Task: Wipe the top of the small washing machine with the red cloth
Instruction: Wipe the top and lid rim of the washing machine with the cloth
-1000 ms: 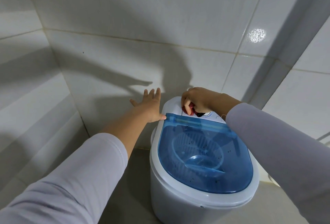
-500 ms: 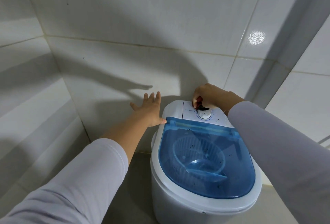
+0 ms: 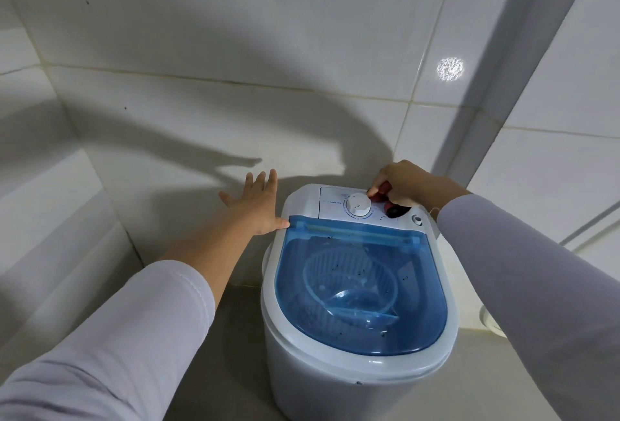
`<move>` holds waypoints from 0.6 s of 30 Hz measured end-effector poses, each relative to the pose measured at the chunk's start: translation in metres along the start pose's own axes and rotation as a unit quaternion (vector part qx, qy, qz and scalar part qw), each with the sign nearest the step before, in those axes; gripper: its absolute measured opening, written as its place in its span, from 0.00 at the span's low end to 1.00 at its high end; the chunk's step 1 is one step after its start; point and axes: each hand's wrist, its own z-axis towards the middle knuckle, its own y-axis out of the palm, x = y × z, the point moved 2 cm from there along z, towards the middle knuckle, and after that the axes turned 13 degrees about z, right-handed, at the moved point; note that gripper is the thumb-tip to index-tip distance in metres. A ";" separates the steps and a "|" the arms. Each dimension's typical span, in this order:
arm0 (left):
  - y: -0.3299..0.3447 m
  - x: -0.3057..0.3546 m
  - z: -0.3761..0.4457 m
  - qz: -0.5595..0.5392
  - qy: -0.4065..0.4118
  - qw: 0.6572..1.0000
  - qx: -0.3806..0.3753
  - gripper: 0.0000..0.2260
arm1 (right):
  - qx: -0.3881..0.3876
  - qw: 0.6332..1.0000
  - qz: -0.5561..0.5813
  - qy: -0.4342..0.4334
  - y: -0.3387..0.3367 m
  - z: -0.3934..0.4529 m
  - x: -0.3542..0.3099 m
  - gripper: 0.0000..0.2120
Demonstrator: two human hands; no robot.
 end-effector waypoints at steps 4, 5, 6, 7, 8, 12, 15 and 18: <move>0.000 -0.001 0.000 0.008 -0.003 1.000 0.002 0.47 | 0.012 1.000 0.003 0.022 0.003 -0.009 0.005 0.21; 0.000 -0.001 0.000 0.008 -0.003 1.000 0.003 0.47 | 0.012 0.999 0.007 0.029 0.004 -0.012 0.005 0.22; 0.000 -0.001 0.000 0.007 -0.003 1.000 0.003 0.47 | 0.012 0.999 0.010 0.034 0.005 -0.015 0.004 0.22; 0.000 -0.001 0.001 0.007 -0.003 1.000 0.004 0.47 | 0.012 0.999 0.012 0.037 0.007 -0.019 0.002 0.22; 0.001 -0.001 0.001 0.007 -0.003 1.000 0.004 0.47 | 0.012 0.999 0.014 0.041 0.008 -0.022 0.001 0.21; 0.000 0.000 -0.001 0.010 -0.003 1.000 0.003 0.47 | 0.019 0.998 0.028 0.053 0.016 -0.031 -0.003 0.16; 0.000 0.001 -0.002 0.008 -0.004 1.000 0.000 0.47 | 0.012 0.999 0.008 0.046 0.021 -0.037 -0.007 0.15; -0.001 0.002 -0.002 0.006 -0.004 1.000 0.000 0.47 | 0.001 0.999 -0.007 0.036 0.022 -0.044 -0.012 0.17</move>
